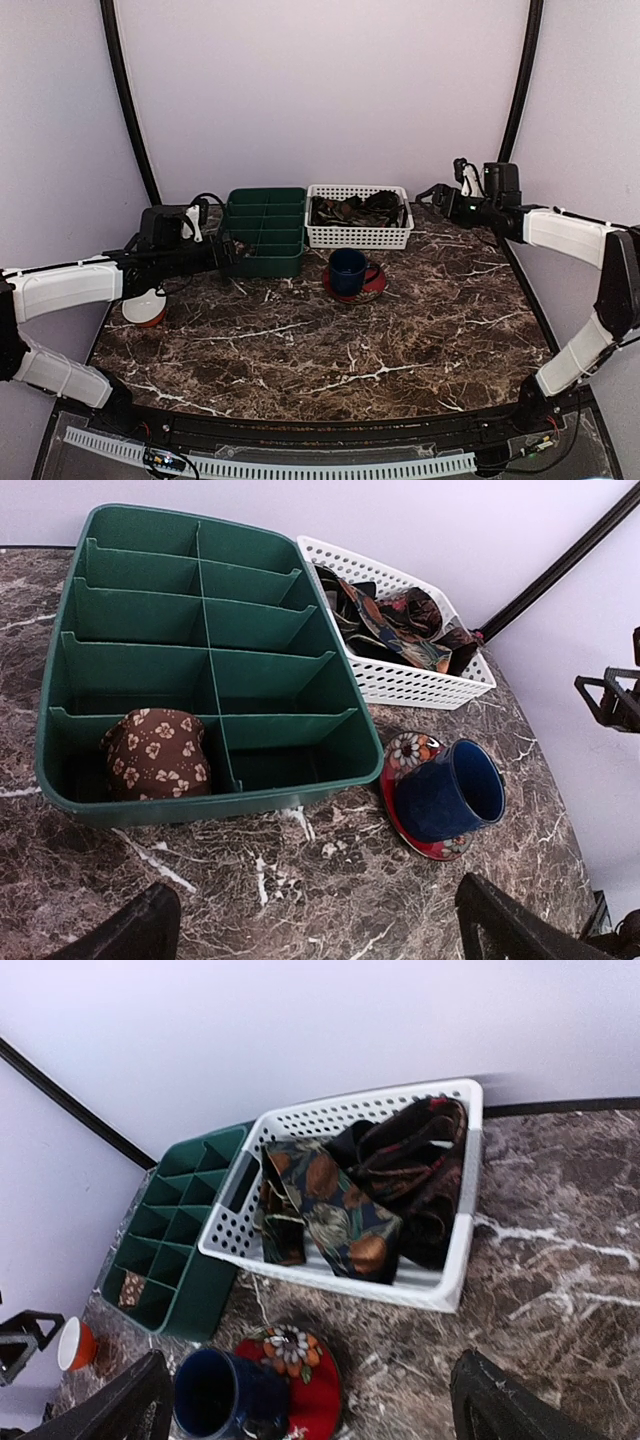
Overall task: Roll the ties
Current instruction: Pick up the tie from the bin, then place the tie at the center of the board.
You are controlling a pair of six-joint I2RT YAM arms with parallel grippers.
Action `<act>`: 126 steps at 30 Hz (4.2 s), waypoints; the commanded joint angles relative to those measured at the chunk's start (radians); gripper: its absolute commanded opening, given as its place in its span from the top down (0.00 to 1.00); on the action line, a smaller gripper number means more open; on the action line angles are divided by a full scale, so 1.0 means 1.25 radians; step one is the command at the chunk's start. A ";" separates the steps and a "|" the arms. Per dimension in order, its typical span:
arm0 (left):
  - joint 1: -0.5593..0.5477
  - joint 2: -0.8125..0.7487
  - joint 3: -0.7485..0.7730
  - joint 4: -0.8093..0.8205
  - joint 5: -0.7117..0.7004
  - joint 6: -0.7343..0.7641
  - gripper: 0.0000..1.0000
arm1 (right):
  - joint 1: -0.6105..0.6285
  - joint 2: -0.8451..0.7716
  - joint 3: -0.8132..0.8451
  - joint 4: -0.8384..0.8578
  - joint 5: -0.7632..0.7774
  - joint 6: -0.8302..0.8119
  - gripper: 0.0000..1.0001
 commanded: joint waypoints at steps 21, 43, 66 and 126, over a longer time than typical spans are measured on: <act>0.001 -0.013 0.056 -0.039 -0.181 -0.045 0.01 | 0.152 0.467 0.515 -0.127 0.413 0.458 0.03; 0.003 -0.008 0.073 -0.079 -0.244 -0.126 0.01 | 0.122 0.681 0.741 -0.211 0.469 0.563 0.43; 0.010 -0.036 0.074 -0.079 -0.209 -0.060 0.01 | 0.090 0.436 0.782 -0.126 0.391 0.333 1.00; 0.019 -0.216 0.080 -0.164 -0.127 0.128 0.03 | 0.758 0.166 0.093 0.080 0.131 0.010 1.00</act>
